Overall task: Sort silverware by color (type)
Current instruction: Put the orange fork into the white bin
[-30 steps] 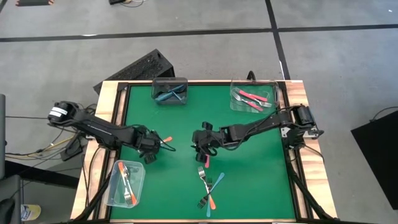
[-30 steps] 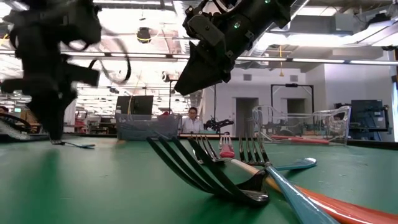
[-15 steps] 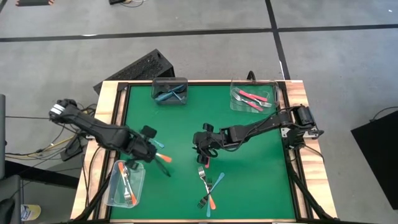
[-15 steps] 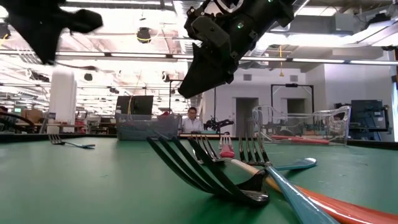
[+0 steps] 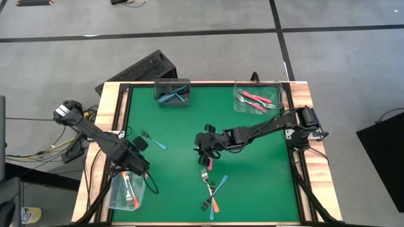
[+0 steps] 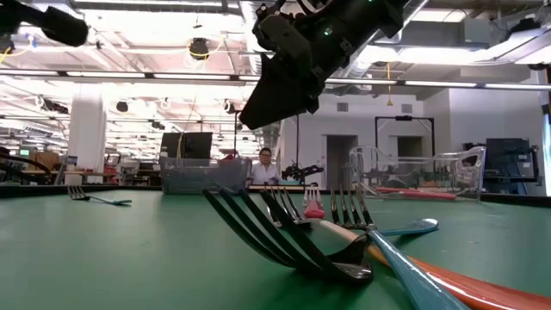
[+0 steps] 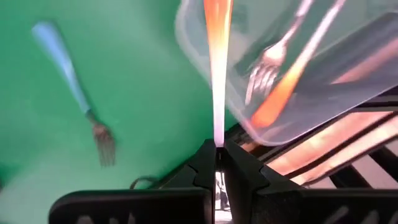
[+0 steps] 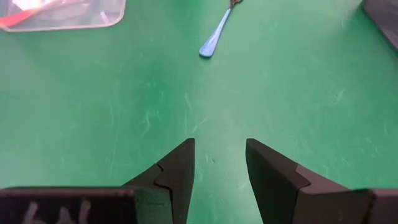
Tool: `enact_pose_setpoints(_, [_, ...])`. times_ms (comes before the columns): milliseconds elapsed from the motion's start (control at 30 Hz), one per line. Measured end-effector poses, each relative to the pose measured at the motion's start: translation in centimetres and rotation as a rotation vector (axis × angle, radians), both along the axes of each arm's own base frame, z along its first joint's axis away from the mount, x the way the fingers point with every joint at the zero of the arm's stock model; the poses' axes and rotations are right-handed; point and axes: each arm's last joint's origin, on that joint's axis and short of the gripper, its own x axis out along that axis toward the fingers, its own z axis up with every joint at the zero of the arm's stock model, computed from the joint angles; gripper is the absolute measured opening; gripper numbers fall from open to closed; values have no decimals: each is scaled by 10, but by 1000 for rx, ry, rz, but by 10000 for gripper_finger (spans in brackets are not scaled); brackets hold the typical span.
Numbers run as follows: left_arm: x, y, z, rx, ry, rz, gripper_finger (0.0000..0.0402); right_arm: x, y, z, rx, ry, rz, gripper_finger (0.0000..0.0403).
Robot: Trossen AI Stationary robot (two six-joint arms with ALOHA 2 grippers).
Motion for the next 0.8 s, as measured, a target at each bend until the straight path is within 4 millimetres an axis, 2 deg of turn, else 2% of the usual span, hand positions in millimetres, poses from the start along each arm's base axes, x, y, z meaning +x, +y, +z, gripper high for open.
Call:
enact_pose_setpoints(167, [3,-18,-14,-42,127,-100,3,2,-4,1,3,-20,-12,168])
enact_pose_setpoints(567, [8,-54,-53,47,310,-309,3,3,-4,3,24,-48,-26,168])
enact_pose_setpoints(667, [8,-58,-55,44,325,-301,3,3,-4,3,26,-48,-27,168])
enact_pose_setpoints(800, [11,-64,-46,-30,322,-242,3,4,-5,3,33,-51,-36,168])
